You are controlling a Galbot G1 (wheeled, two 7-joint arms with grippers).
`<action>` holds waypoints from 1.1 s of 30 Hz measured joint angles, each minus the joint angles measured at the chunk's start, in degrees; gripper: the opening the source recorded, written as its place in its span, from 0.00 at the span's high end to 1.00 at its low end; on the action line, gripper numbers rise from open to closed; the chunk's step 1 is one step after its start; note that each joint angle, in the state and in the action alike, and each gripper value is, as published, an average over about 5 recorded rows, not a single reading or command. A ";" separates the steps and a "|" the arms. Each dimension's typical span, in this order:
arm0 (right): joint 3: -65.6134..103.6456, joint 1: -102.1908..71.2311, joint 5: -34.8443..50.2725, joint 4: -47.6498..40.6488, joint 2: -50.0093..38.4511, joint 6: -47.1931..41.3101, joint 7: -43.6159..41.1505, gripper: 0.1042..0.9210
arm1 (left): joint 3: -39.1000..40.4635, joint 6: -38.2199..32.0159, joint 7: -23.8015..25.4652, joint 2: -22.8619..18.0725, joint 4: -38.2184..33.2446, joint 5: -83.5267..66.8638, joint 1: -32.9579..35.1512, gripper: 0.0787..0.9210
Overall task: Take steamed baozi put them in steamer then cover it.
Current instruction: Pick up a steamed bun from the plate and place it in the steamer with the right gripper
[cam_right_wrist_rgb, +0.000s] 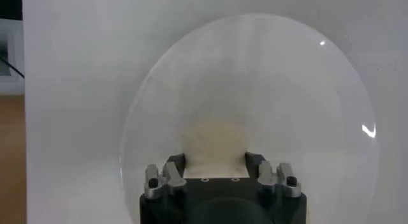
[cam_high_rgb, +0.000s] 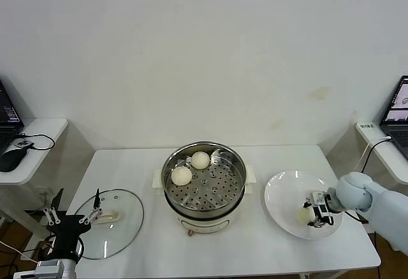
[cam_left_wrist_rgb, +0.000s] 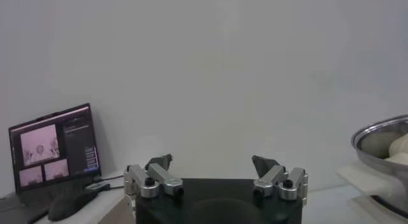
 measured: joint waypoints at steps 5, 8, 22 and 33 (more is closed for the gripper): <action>-2.56 5.57 2.15 1.66 -1.56 -0.61 -1.76 0.38 | 0.23 -0.01 0.00 0.20 0.07 -0.20 -0.28 0.12; -4.86 10.46 4.05 2.77 -2.42 -1.03 -2.65 0.38 | 0.51 -0.01 0.01 0.41 0.07 -0.35 -0.46 0.12; -20.58 39.06 15.12 4.92 2.21 -2.79 -1.41 0.38 | 1.01 -0.03 0.06 1.54 -0.05 -1.16 -1.19 0.12; -31.25 50.05 22.22 5.81 14.73 0.49 1.87 0.37 | -0.05 -0.13 0.07 1.53 0.27 -1.80 -0.97 0.12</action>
